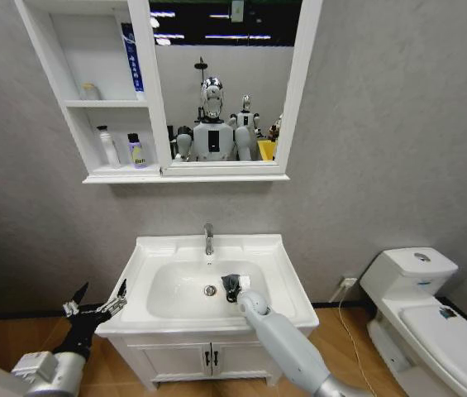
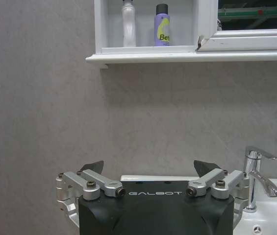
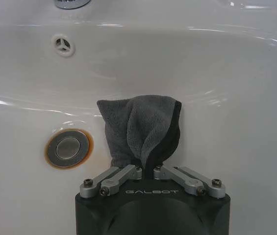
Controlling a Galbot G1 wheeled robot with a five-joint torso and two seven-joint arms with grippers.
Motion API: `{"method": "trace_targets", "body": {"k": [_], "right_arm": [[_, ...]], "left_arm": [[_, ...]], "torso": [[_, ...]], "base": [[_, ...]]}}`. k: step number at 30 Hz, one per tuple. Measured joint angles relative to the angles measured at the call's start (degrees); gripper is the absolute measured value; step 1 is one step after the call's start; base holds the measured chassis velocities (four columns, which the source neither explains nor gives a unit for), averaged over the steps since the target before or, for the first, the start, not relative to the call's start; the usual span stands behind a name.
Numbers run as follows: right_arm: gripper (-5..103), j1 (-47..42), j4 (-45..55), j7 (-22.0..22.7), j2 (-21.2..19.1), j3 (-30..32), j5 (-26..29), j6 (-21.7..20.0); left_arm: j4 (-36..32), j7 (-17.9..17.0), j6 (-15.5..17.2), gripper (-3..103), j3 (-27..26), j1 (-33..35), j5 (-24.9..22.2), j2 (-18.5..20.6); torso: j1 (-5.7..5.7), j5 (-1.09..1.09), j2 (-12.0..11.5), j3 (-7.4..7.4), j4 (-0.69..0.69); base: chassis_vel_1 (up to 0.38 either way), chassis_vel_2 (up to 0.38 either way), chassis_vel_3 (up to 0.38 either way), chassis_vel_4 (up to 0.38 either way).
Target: Move facial cleanser and shampoo from washbasin to cabinet, then wipe washbasin with towel.
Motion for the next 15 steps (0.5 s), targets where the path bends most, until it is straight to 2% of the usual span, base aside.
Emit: {"method": "trace_targets", "body": {"k": [15], "right_arm": [[5, 2.4, -3.5, -3.5, 2.2, -2.4, -1.5, 0.7]], "left_arm": [[0.0, 0.0, 0.0, 100, 0.0, 0.0, 0.0, 0.0]], "torso": [[0.0, 0.0, 0.0, 0.0, 0.0]], "base": [[0.0, 0.0, 0.0, 0.0]]}}
